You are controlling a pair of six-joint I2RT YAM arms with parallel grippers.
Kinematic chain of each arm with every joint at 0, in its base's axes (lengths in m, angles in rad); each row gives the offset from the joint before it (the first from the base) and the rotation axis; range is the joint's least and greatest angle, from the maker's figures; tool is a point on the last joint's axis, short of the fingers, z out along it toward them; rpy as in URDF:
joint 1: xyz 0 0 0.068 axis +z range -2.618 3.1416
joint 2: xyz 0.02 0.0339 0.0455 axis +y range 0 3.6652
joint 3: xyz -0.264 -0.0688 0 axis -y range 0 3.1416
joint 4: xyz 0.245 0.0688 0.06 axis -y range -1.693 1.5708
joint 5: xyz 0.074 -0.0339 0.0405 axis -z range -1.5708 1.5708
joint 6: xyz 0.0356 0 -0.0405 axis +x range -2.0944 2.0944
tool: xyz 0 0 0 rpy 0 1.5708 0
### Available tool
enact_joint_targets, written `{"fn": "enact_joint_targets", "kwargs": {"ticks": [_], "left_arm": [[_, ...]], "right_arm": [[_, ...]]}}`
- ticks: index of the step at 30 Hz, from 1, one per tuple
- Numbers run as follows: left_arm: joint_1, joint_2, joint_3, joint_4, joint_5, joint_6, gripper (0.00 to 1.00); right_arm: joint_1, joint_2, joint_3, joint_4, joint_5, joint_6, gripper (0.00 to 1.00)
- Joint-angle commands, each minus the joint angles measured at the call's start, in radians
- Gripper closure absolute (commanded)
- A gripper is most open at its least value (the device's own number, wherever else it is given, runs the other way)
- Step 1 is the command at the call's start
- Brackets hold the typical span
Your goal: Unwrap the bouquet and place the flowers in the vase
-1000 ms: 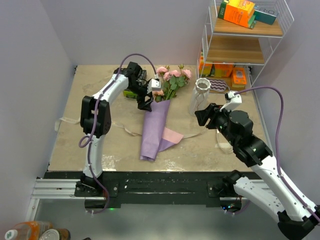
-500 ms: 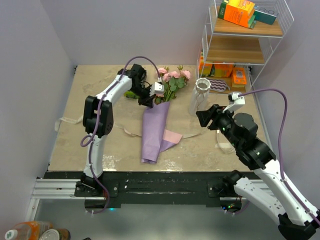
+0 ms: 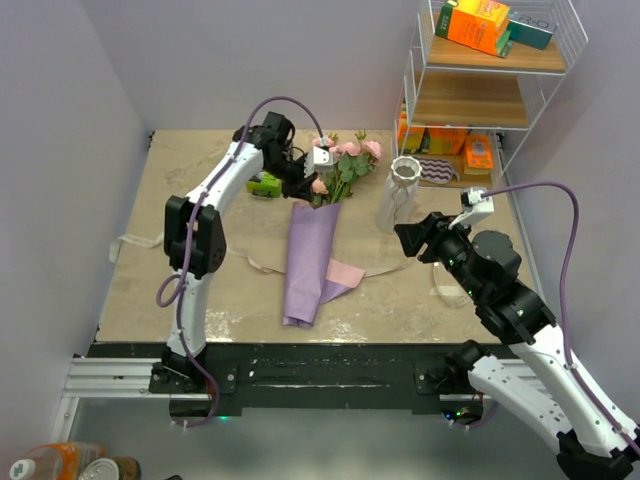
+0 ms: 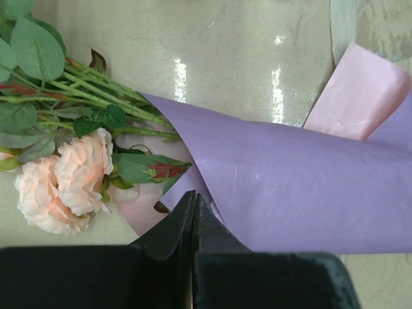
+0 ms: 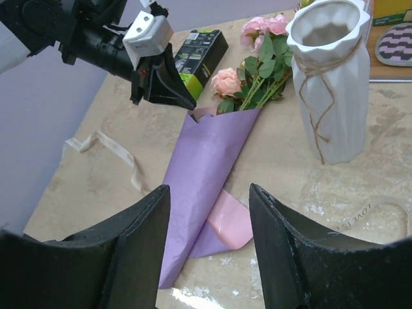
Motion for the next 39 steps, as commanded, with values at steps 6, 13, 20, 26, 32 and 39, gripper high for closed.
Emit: {"fn": "enact_joint_targets", "kwargs": {"ticks": [6,13,20,26,32,39], "left_arm": [[0.004,-0.128,-0.109,-0.031,0.033,0.063,0.57],[0.036,0.039,0.047,-0.125,0.031,0.076,0.48],[0.022,0.073,0.058,-0.099,0.043,0.080,0.47],[-0.005,0.101,0.055,-0.149,0.063,0.105,0.47],[-0.014,0.076,0.026,-0.163,0.097,0.103,0.47],[-0.017,0.075,0.000,-0.165,0.115,0.102,0.52]], "right_arm": [[-0.002,-0.034,-0.026,0.010,-0.033,-0.005,0.39],[-0.002,-0.025,-0.012,0.006,-0.048,-0.017,0.38],[-0.002,-0.017,-0.016,0.021,-0.062,-0.019,0.38],[0.000,-0.003,-0.026,0.038,-0.071,-0.013,0.40],[-0.002,0.012,-0.013,0.035,-0.073,-0.020,0.40],[-0.002,0.015,-0.012,0.033,-0.071,-0.020,0.41]]}}
